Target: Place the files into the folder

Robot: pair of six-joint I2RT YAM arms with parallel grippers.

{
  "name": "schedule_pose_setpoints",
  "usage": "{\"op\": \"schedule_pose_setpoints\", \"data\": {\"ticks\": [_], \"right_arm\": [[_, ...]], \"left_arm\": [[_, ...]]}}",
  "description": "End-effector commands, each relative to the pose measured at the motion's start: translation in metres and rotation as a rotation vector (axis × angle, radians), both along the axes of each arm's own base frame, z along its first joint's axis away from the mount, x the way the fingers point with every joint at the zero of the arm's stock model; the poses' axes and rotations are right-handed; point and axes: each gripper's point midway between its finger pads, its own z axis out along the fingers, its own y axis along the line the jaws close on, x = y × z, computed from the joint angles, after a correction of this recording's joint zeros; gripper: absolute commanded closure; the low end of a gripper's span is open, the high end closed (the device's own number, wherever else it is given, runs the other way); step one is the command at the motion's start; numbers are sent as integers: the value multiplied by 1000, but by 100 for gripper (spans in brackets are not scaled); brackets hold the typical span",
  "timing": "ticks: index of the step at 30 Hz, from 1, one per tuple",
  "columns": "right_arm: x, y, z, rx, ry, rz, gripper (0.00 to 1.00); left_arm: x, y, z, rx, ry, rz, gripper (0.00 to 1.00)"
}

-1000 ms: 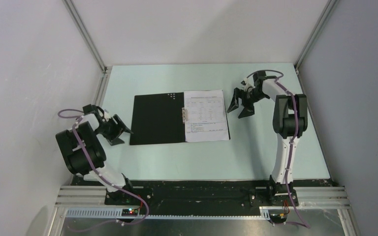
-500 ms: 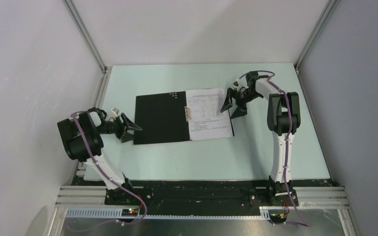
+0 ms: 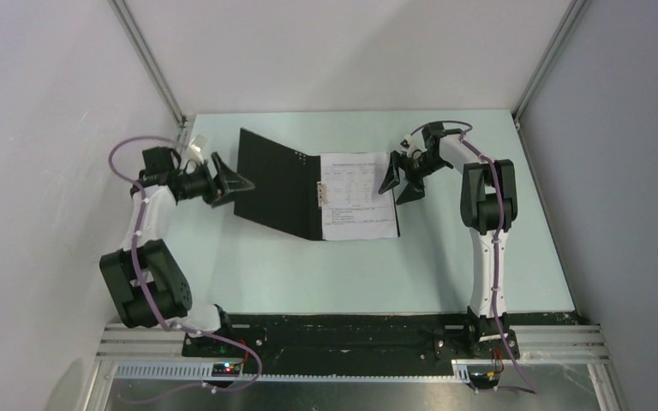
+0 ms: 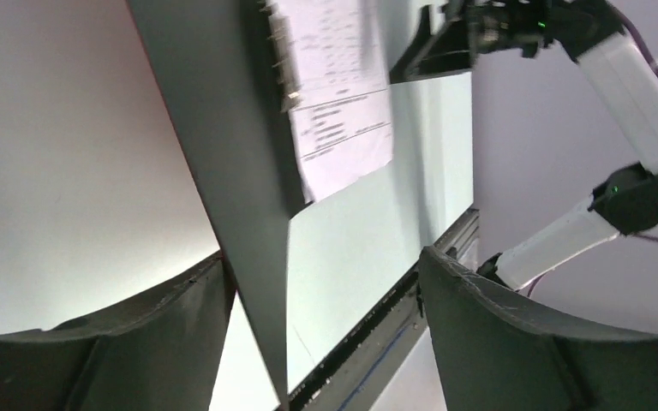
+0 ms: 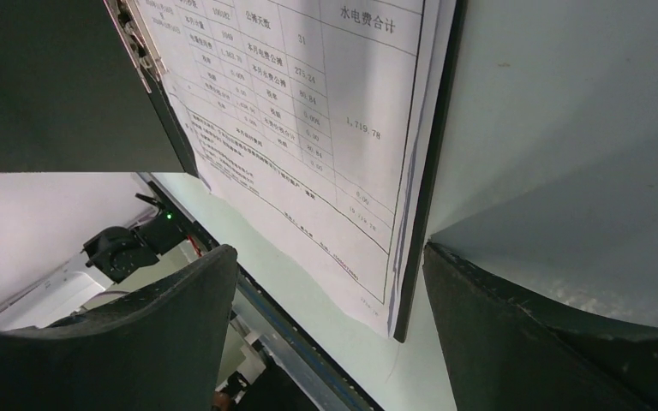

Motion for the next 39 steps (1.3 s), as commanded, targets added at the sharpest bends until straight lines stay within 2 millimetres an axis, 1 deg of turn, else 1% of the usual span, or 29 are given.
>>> {"op": "schedule_pose_setpoints", "data": {"ticks": [1,4,5,6,7,8,9,10,11,12,13,14,15,16,17,18,23,26,28,29,30,31,32,33,34,35,36,37,39], "right_arm": [[7,4,-21,-34,-31,31,16],[8,6,-19,-28,-37,36,16],[8,6,-19,-27,-37,36,16],[8,7,-19,-25,-38,36,16],[9,7,-19,-24,-39,36,15],[9,7,-19,-22,-39,35,15],[10,7,-19,-21,-38,35,15],[10,7,-20,-21,-37,33,15],[11,7,-19,-21,-38,31,15],[12,6,-18,-19,-38,28,15],[13,7,-17,-18,-42,27,15],[14,7,-15,-12,-45,25,15],[15,8,-13,-8,-50,24,15],[16,7,-12,-6,-52,18,15],[16,7,-11,-4,-53,16,15],[18,7,-10,-2,-56,12,15],[25,2,-2,9,-66,-17,14],[30,-2,5,25,-71,-42,14],[33,-6,13,48,-70,-69,13],[35,-11,20,63,-61,-98,13],[36,-14,26,75,-66,-113,12],[38,-19,31,95,-59,-136,12],[40,-26,39,109,-62,-157,12],[40,-31,43,114,-62,-172,12],[40,-37,49,119,-64,-192,12],[41,-45,51,120,-66,-211,12],[40,-57,54,118,-68,-236,12],[40,-63,56,115,-71,-249,12],[39,-81,62,94,-89,-280,12]], "left_arm": [[10,-38,57,37,-164,-110,18],[14,-66,79,72,-232,-188,15],[16,-71,82,87,-253,-203,12],[17,-81,89,96,-278,-231,3],[19,-86,87,99,-277,-249,2],[20,-95,94,104,-302,-276,1],[23,-102,91,105,-301,-299,0],[24,-115,97,110,-325,-333,0],[29,-120,92,112,-318,-351,0],[32,-131,101,120,-348,-376,0],[37,-137,97,126,-347,-391,0],[41,-148,105,144,-390,-416,0],[45,-153,102,150,-391,-430,0],[47,-163,112,158,-424,-447,0],[51,-169,107,161,-422,-462,0],[53,-178,114,163,-444,-478,0],[62,-213,89,150,-399,-555,0],[66,-229,77,156,-394,-592,0],[72,-243,64,165,-393,-623,0],[72,-252,67,169,-417,-640,0],[75,-257,57,182,-423,-660,0],[76,-265,56,194,-441,-675,0],[79,-271,45,204,-444,-692,0],[80,-278,42,218,-454,-699,0],[85,-283,27,226,-431,-697,0],[90,-288,21,248,-425,-685,0],[98,-290,2,272,-383,-655,0],[102,-295,-5,276,-362,-632,0],[114,-296,-38,320,-287,-568,0]]}}
